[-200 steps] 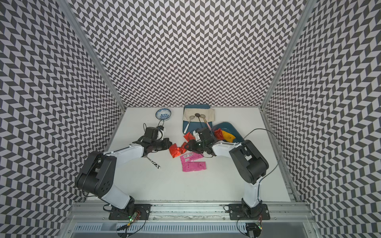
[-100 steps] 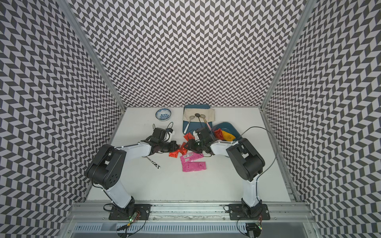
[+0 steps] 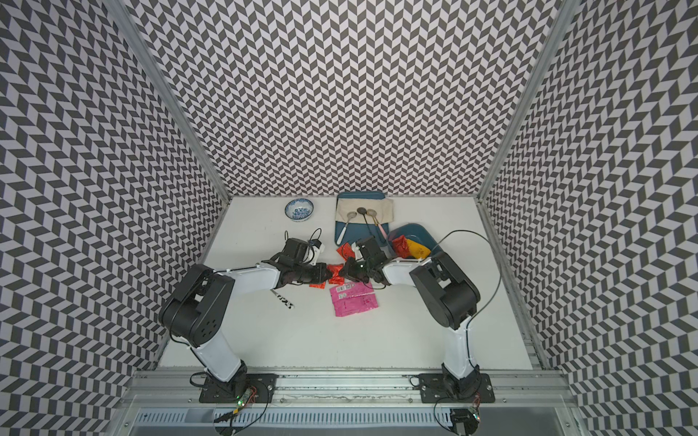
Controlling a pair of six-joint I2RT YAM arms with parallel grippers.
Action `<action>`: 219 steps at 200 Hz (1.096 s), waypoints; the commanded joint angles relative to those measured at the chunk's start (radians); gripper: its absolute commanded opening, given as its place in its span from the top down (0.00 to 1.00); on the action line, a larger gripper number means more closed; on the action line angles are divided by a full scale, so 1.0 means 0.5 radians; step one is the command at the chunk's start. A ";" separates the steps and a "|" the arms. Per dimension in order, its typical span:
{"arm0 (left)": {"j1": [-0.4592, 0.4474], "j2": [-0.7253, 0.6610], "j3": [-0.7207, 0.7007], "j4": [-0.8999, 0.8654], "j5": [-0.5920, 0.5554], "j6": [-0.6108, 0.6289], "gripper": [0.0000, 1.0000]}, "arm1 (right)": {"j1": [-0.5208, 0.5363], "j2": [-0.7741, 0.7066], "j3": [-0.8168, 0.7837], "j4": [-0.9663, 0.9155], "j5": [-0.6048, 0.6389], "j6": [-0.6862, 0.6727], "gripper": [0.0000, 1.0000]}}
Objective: Put the tea bags into the storage box
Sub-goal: Pick up the tea bag from the center of the board, then place the tea bag in the storage box.
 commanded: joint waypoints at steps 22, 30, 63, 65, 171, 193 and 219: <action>0.033 -0.235 0.008 -0.044 -0.105 -0.067 1.00 | 0.005 -0.127 0.114 -0.187 0.114 -0.167 1.00; 0.046 -0.305 0.036 -0.099 -0.138 -0.076 1.00 | -0.001 -0.168 0.134 -0.236 0.142 -0.215 1.00; 0.077 -0.568 0.067 -0.205 -0.270 -0.074 1.00 | -0.083 -0.382 0.217 -0.481 0.277 -0.429 1.00; 0.078 -0.581 0.065 -0.207 -0.275 -0.074 1.00 | -0.094 -0.397 0.222 -0.496 0.283 -0.439 1.00; 0.084 -0.697 -0.204 -0.221 -0.292 -0.102 1.00 | -1.031 -0.619 0.374 -1.012 0.565 -1.072 1.00; 0.084 -0.691 -0.202 -0.215 -0.292 -0.110 1.00 | -1.056 -0.551 0.358 -1.023 0.590 -1.202 0.99; 0.084 -0.679 -0.190 -0.218 -0.284 -0.120 1.00 | -1.054 -0.476 0.301 -0.906 0.443 -1.261 0.97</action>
